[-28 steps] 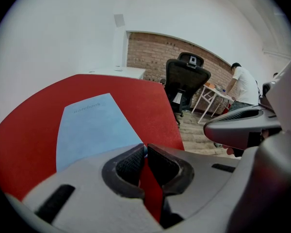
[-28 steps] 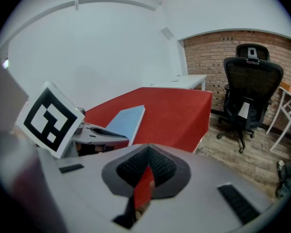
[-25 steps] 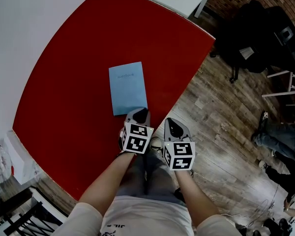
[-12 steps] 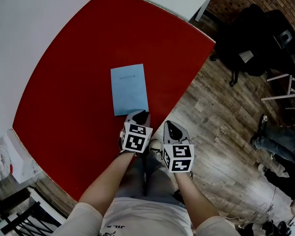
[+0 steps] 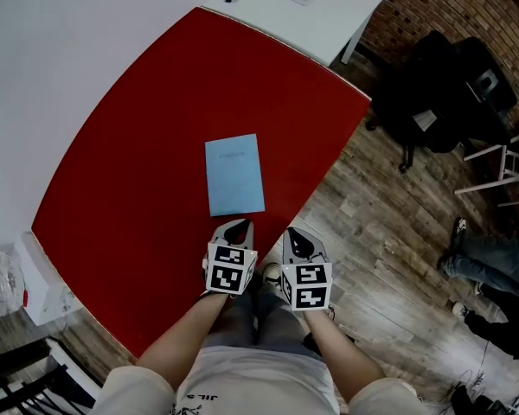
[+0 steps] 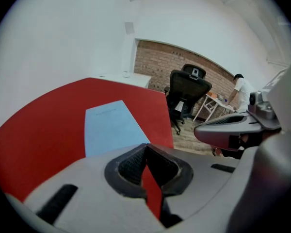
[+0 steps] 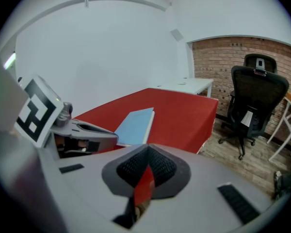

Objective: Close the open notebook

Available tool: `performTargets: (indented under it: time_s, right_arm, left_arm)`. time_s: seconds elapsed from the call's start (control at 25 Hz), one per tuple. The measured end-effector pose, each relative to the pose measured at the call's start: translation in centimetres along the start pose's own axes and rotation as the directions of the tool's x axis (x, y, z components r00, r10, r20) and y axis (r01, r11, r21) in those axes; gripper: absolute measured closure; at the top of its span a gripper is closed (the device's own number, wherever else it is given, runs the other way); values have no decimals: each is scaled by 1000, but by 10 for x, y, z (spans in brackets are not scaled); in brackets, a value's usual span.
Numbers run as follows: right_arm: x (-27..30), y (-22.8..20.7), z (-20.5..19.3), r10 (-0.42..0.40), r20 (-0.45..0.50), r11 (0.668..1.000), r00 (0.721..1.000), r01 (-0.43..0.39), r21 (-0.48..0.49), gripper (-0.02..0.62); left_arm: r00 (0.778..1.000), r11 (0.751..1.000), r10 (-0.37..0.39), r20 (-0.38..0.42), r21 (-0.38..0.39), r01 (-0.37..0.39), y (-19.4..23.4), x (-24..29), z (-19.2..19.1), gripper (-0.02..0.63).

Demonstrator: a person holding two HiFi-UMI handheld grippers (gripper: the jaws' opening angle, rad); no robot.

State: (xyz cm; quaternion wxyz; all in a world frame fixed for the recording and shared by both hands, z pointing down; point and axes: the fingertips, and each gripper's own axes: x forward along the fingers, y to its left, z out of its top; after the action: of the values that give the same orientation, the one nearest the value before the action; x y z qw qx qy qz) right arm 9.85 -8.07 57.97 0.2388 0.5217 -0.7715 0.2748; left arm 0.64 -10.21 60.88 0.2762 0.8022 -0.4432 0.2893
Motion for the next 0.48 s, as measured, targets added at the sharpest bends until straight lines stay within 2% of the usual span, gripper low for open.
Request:
performTargets:
  time_s: [0.2, 0.4, 0.48]
  right_arm:
    - [-23, 22, 10, 37, -24, 999, 999, -38, -23, 597]
    - [-55, 51, 17, 58, -22, 995, 998, -60, -85, 597]
    - [-66, 55, 20, 60, -17, 994, 998, -61, -87, 597]
  left_arm:
    - [998, 1000, 26, 49, 4, -26, -4, -54, 18, 600]
    - [994, 989, 67, 88, -139, -54, -3, -122, 14, 600]
    - [990, 982, 101, 103, -168, -83, -3, -143, 9, 600]
